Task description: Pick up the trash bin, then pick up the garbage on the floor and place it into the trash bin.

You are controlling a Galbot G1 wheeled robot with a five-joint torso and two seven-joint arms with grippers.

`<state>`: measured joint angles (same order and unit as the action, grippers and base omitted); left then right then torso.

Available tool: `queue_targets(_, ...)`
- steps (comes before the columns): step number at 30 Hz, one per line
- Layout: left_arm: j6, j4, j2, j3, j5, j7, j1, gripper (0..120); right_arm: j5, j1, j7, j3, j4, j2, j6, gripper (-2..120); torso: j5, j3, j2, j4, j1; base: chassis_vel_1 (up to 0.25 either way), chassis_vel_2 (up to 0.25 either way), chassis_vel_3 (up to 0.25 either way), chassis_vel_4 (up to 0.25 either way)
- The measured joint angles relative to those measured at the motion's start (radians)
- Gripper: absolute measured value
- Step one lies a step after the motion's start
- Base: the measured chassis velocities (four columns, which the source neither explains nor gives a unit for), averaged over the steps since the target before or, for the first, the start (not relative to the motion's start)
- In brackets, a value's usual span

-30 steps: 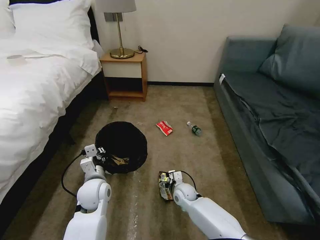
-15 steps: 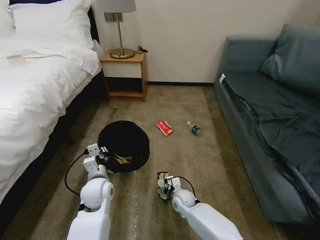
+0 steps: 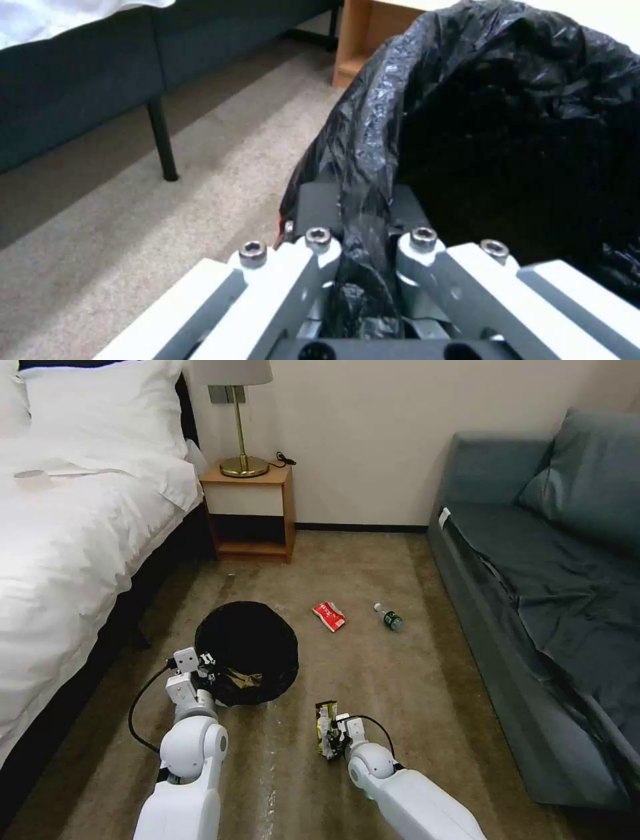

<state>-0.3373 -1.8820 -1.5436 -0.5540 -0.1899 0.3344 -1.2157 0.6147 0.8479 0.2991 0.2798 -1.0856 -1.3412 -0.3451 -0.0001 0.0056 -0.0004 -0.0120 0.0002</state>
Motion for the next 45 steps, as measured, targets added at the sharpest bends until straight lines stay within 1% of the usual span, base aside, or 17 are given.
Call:
queue_targets(2,0.0,0.0,0.0,0.0,0.0,0.0,0.001,4,-0.003,0.0,-0.001,-0.001,0.001,0.001,0.002,19,0.0,0.0,0.0,0.0,0.0,0.0,0.0,0.0,0.0)
queue_targets(4,0.0,0.0,0.0,0.0,0.0,0.0,0.001,4,-0.003,0.0,-0.001,-0.001,0.001,0.001,0.003,19,0.0,0.0,0.0,0.0,0.0,0.0,0.0,0.0,0.0)
queue_targets(5,0.0,0.001,0.0,0.0,0.0,0.0,0.002,4,-0.006,0.0,-0.001,-0.002,0.001,0.002,0.005,8,0.0,0.0,0.0,0.0,0.0,0.0,0.0,0.0,0.0)
queue_targets(6,0.0,0.001,0.0,0.0,0.0,0.0,0.002,4,-0.006,0.0,-0.001,-0.002,0.001,0.002,0.005,8,0.0,0.0,0.0,0.0,0.0,0.0,0.0,0.0,0.0)
queue_targets(7,0.0,0.002,0.0,0.0,0.0,0.0,0.003,4,-0.011,0.0,-0.002,-0.003,0.003,0.003,0.009,1,0.0,0.0,0.0,0.0,0.0,0.0,0.0,0.0,0.0)
queue_targets(8,0.0,0.003,0.0,0.0,0.0,0.0,0.003,4,-0.013,0.0,-0.003,-0.004,0.003,0.004,0.011,0,0.0,0.0,0.0,0.0,0.0,0.0,0.0,0.0,0.0)
queue_targets(18,0.003,0.011,0.001,-0.001,-0.001,-0.001,0.009,4,-0.032,0.001,-0.006,-0.013,-0.002,0.004,0.028,0,0.0,0.0,0.0,0.0,0.0,0.0,0.0,0.0,0.0)
queue_targets(25,0.003,0.015,0.007,0.0,-0.008,-0.001,0.012,4,-0.066,-0.025,-0.003,-0.068,-0.021,-0.002,0.087,0,-0.0001,0.0,0.0,-0.0001,0.0,0.0,0.0,0.0,0.0)
queue_targets(28,0.002,0.021,0.011,0.003,-0.019,-0.001,0.022,4,-0.103,-0.089,0.003,-0.108,-0.083,-0.007,0.127,0,0.0,0.0,0.0,0.0,0.0,0.0,0.0,0.0,0.0)
queue_targets(30,0.002,0.035,0.011,0.003,-0.026,-0.001,0.029,4,-0.146,-0.154,0.02,-0.148,-0.143,-0.024,0.199,0,-0.0001,0.0,0.0,0.0001,0.0,0.0,0.0,0.0,0.0)
queue_targets(31,0.002,0.035,0.011,0.003,-0.026,-0.001,0.029,4,-0.146,-0.154,0.02,-0.148,-0.143,-0.024,0.199,0,-0.0001,0.0,0.0,0.0001,0.0,0.0,0.0,0.0,0.0)
queue_targets(33,0.002,0.045,0.015,0.003,-0.035,-0.003,0.034,4,-0.137,-0.191,0.057,-0.167,-0.24,-0.038,0.222,0,-0.0002,0.0,0.0,0.0002,0.0,0.0,0.0,0.0,0.0)
queue_targets(34,0.002,0.045,0.015,0.003,-0.035,-0.003,0.034,4,-0.137,-0.191,0.057,-0.167,-0.24,-0.038,0.222,0,-0.0002,0.0,0.0,0.0002,0.0,0.0,0.0,0.0,0.0)
queue_targets(36,0.004,0.058,0.019,0.002,-0.04,-0.006,0.038,4,-0.135,-0.209,0.086,-0.138,-0.342,-0.035,0.231,0,-0.0002,0.0,0.0,0.0,0.0,0.0,0.0,0.0,0.0)
queue_targets(37,0.004,0.058,0.019,0.002,-0.04,-0.006,0.038,4,-0.135,-0.209,0.086,-0.138,-0.342,-0.035,0.231,0,-0.0002,0.0,0.0,0.0,0.0,0.0,0.0,0.0,0.0)
queue_targets(39,0.005,0.065,0.02,0.002,-0.042,-0.007,0.04,4,-0.129,-0.211,0.115,-0.092,-0.416,-0.034,0.232,0,-0.0002,0.0,0.0,0.0,0.0,0.0,0.0,0.0,0.0)
queue_targets(45,0.005,0.065,0.017,0.011,-0.043,-0.008,0.045,4,-0.131,-0.194,0.154,0.013,-0.479,-0.051,0.238,0,-0.0001,0.0,0.0,0.0,0.0,0.0,0.0,0.0,0.0)
